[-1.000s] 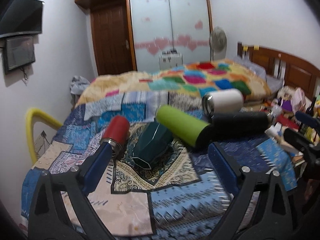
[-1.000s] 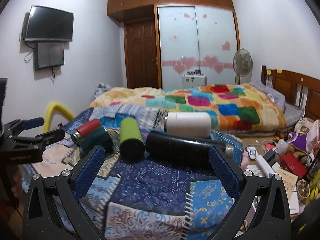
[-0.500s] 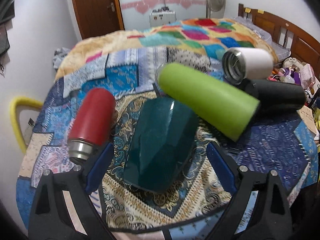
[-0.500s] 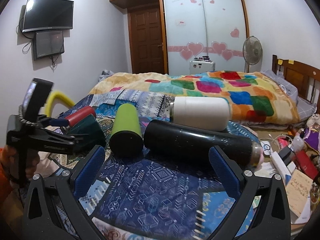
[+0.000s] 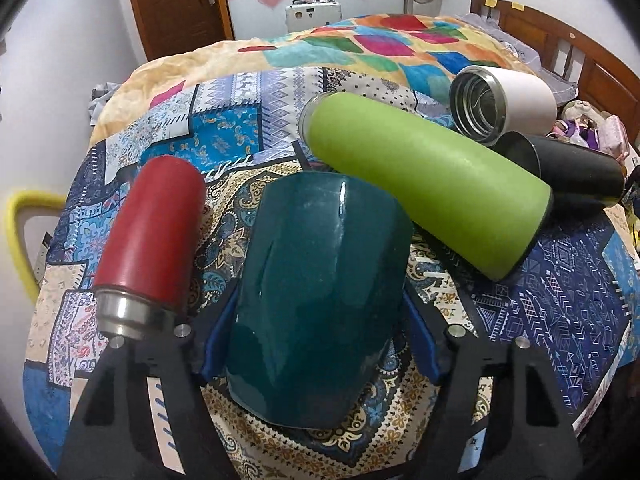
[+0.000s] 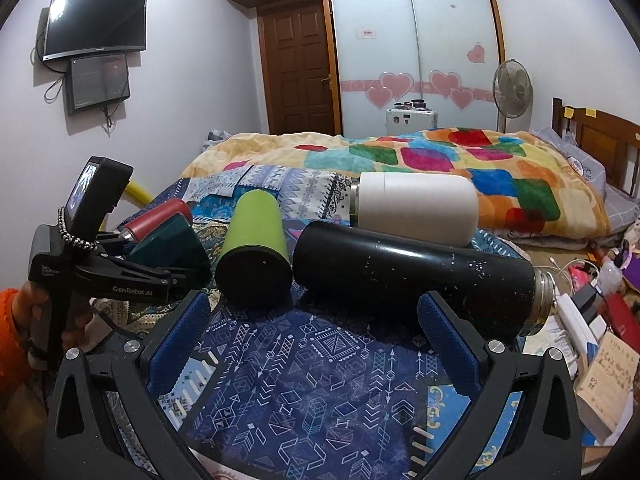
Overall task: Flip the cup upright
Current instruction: 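Lift the dark green mug with the left tool and rotate it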
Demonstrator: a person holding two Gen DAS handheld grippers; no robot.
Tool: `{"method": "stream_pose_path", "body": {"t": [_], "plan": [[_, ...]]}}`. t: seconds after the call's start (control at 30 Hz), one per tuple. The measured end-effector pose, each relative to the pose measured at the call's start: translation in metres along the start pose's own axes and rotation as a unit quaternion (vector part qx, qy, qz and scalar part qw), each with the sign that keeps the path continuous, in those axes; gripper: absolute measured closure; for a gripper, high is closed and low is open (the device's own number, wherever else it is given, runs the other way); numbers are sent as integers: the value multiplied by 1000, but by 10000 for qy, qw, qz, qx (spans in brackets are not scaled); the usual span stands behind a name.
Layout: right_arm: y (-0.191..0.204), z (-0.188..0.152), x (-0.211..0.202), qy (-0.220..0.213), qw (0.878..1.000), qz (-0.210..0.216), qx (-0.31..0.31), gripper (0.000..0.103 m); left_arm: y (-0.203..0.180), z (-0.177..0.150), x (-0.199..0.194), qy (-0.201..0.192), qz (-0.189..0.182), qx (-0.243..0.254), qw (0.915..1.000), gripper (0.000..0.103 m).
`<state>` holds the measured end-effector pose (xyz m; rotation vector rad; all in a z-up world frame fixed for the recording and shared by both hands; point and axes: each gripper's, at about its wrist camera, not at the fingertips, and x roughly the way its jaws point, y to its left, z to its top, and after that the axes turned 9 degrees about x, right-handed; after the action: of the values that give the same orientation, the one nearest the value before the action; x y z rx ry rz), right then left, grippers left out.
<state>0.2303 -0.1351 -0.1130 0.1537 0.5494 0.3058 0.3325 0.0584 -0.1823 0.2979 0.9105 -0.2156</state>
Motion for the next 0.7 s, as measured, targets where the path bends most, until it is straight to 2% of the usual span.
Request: {"method": "stream_pose_path", "body": {"t": [0.2, 0.33, 0.7], "plan": [[-1, 2, -7, -39, 10000, -31, -9, 0, -4, -5, -15, 40, -8, 19, 10000, 30], [0, 3, -15, -100, 9999, -35, -20, 0, -11, -10, -37, -69, -11, 93, 9999, 31], [-2, 6, -48, -334, 9994, -21, -29, 0, -54, -21, -100, -397, -219, 400, 9982, 31]]}}
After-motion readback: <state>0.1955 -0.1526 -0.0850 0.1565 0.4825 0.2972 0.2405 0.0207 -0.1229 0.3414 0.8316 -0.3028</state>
